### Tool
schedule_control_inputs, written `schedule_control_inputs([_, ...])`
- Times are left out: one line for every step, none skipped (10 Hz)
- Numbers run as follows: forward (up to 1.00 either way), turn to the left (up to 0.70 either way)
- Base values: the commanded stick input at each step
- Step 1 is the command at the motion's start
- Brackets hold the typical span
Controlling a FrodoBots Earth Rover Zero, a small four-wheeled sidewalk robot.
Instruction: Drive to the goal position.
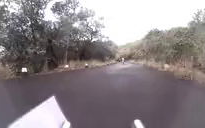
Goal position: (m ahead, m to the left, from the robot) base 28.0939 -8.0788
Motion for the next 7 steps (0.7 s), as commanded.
schedule_control_inputs([0.17, 0.0])
schedule_control_inputs([0.0, 0.0])
schedule_control_inputs([0.0, 0.0])
schedule_control_inputs([0.0, 0.0])
schedule_control_inputs([0.0, 0.0])
schedule_control_inputs([0.0, 0.0])
schedule_control_inputs([0.0, 0.0])
